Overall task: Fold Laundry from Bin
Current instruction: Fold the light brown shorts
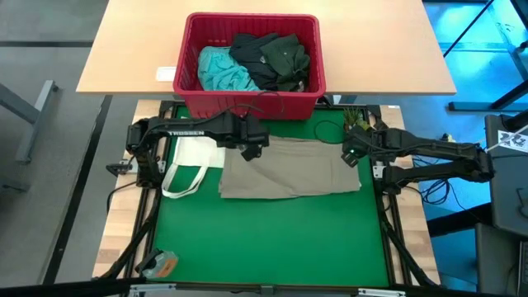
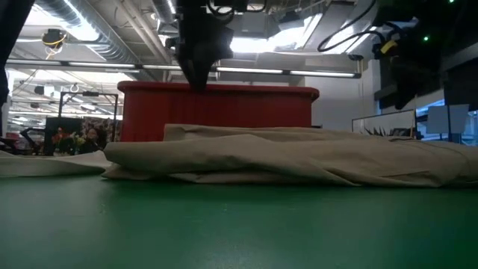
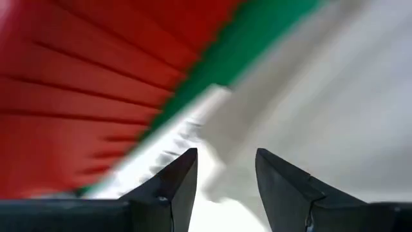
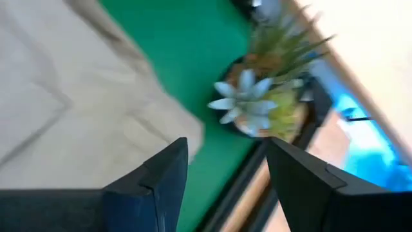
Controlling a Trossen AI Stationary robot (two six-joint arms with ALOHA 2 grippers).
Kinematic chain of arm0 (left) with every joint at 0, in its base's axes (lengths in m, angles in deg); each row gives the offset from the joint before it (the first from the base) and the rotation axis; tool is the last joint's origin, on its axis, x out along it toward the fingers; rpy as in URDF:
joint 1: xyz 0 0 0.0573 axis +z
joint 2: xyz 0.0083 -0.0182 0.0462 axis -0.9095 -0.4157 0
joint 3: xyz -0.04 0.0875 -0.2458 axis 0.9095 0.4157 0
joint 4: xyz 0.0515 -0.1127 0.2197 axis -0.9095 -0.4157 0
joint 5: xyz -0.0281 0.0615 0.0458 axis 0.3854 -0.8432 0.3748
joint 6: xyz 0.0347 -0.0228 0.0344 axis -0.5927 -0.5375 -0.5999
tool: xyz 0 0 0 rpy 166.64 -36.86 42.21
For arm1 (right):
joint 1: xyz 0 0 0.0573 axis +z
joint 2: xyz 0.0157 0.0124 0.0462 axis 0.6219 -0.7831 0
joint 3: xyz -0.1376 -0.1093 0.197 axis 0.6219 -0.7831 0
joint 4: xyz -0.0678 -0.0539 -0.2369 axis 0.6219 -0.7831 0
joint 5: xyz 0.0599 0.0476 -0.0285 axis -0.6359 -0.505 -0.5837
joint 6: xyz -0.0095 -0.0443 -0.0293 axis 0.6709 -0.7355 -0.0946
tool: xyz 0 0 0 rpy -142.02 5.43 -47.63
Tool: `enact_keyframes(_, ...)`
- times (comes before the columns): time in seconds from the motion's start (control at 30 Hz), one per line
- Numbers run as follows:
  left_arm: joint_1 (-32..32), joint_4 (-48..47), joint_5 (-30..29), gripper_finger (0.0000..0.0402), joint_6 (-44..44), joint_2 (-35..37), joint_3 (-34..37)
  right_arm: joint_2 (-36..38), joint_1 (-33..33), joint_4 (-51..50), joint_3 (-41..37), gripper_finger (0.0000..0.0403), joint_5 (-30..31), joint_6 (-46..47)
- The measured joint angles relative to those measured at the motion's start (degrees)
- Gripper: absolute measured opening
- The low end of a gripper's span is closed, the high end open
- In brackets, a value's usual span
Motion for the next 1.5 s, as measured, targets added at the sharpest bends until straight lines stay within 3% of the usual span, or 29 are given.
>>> enact_keyframes(0.17, -3.2, 5.3, 12.8, 0.0151, 1.9, 0.0, 2.9, 0.0, 4.0, 4.8, -2.3, 0.0209, -11.6, -1.6)
enact_keyframes(0.33, -8.9, 12.6, 17.1, 0.0151, 3.1, -0.1, 8.0, -0.1, 11.1, 9.1, -6.4, 0.0209, -14.0, 0.7)
enact_keyframes(0.73, -19.7, 17.2, 14.1, 0.0151, 18.9, -0.1, 19.3, -0.1, 25.0, 13.1, -14.3, 0.0209, -14.8, 12.8)
enact_keyframes(0.9, -19.2, 22.1, 9.8, 0.0151, 21.7, -0.1, 26.2, -0.1, 25.5, 15.1, -19.5, 0.0209, -14.5, 17.1)
enact_keyframes(1.1, -17.4, 25.8, 11.7, 0.0151, 21.9, -0.1, 32.5, -0.2, 25.5, 19.0, -24.7, 0.0209, -15.3, 22.7)
enact_keyframes(1.5, -19.4, 23.6, 16.4, 0.0151, 21.7, -0.1, 34.4, -4.2, 25.5, 20.1, -24.7, 0.0209, -17.4, 24.4)
